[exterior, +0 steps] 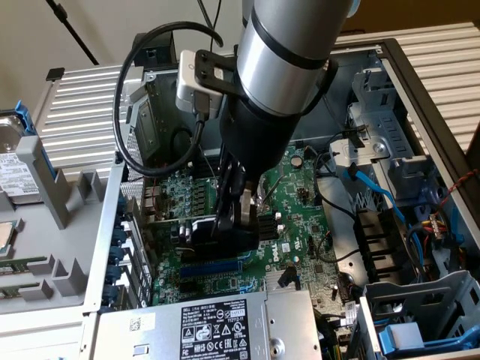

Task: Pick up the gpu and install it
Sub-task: 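Insert the gpu into the slot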

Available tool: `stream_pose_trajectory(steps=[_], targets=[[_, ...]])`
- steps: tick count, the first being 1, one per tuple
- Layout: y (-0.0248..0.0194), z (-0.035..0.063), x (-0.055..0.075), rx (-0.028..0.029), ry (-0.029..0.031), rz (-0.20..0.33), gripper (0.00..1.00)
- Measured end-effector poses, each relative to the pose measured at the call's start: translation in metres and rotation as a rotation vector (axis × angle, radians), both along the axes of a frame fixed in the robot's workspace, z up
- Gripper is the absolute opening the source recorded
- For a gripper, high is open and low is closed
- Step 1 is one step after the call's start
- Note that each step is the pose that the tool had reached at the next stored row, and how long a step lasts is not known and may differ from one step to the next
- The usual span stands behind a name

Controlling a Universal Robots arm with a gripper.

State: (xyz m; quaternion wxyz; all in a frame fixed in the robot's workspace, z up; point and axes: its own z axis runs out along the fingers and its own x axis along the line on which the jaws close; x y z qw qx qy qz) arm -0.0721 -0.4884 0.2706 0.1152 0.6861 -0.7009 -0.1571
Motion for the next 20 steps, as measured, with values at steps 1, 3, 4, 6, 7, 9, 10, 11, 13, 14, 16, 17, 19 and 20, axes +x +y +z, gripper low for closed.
stream_pose_trajectory(steps=[1, 3, 4, 6, 7, 9, 10, 11, 13, 14, 16, 17, 19, 20], targets=[[0.0000, -0.0004, -0.0002, 0.0000, -0.0002, 0.000, 0.26], [0.0000, -0.0007, -0.0009, -0.0006, -0.0001, 0.000, 0.26], [0.0000, -0.0008, -0.0011, -0.0007, -0.0001, 0.000, 0.26], [0.0000, -0.0012, -0.0016, -0.0008, -0.0002, 0.000, 0.26], [0.0000, -0.0015, -0.0018, -0.0008, -0.0002, 0.000, 0.26], [0.0000, -0.0027, -0.0028, -0.0007, -0.0003, 0.000, 0.26], [0.0000, -0.0032, -0.0032, -0.0009, -0.0004, 0.000, 0.26], [0.0000, -0.0036, -0.0036, -0.0011, -0.0003, 0.000, 0.26], [0.0000, -0.0042, -0.0035, -0.0010, -0.0006, 0.000, 0.26], [0.0000, -0.0044, -0.0035, -0.0011, -0.0005, 0.000, 0.26], [0.0000, -0.0046, -0.0025, -0.0012, -0.0006, 0.000, 0.26], [0.0000, -0.0047, -0.0024, -0.0010, -0.0006, 0.000, 0.26], [0.0000, -0.0051, -0.0023, -0.0009, -0.0006, 0.000, 0.26], [0.0000, -0.0055, -0.0023, -0.0007, -0.0009, 0.000, 0.26]])
